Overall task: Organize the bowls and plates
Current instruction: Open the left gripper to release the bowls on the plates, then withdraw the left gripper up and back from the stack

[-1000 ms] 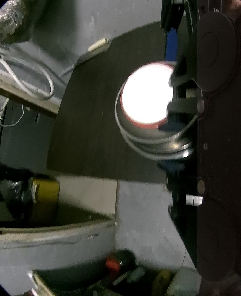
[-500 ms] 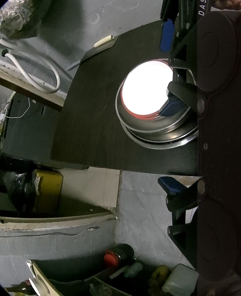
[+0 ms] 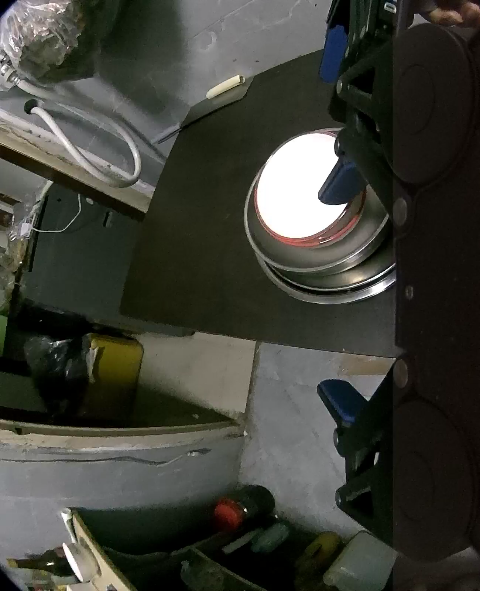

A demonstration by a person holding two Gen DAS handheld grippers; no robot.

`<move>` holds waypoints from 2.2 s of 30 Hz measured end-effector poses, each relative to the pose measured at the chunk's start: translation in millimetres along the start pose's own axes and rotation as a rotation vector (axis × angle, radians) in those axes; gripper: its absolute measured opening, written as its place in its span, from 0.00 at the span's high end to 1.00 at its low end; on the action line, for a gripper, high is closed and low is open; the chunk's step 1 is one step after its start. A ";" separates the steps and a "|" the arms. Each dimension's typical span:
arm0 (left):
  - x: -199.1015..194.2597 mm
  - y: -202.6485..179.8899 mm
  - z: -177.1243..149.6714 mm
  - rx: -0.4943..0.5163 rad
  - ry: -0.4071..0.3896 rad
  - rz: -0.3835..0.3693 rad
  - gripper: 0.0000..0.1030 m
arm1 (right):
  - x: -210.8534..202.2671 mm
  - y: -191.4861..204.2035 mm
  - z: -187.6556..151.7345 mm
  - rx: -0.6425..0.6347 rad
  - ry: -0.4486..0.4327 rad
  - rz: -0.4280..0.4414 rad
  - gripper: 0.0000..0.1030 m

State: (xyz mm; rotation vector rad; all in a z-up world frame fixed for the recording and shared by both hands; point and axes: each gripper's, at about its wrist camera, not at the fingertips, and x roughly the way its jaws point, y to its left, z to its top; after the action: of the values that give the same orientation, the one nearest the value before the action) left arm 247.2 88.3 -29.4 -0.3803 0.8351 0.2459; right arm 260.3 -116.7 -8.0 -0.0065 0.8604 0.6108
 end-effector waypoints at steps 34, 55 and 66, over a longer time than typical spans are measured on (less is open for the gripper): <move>-63.4 -41.2 -50.1 0.025 -0.264 0.098 0.01 | -47.8 -8.6 -46.8 0.068 -0.212 -0.133 0.00; -102.3 -31.9 -85.6 0.062 -0.234 0.075 0.01 | -79.3 0.1 -79.1 0.133 -0.263 -0.154 0.00; -130.9 3.3 -113.5 0.096 -0.236 -0.033 0.01 | -118.5 42.7 -114.5 0.143 -0.331 -0.270 0.00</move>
State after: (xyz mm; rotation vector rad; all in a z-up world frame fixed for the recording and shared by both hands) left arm 84.9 35.2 -0.1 -0.2687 0.6055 0.2141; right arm 99.2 -168.6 10.4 0.1041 0.5672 0.2846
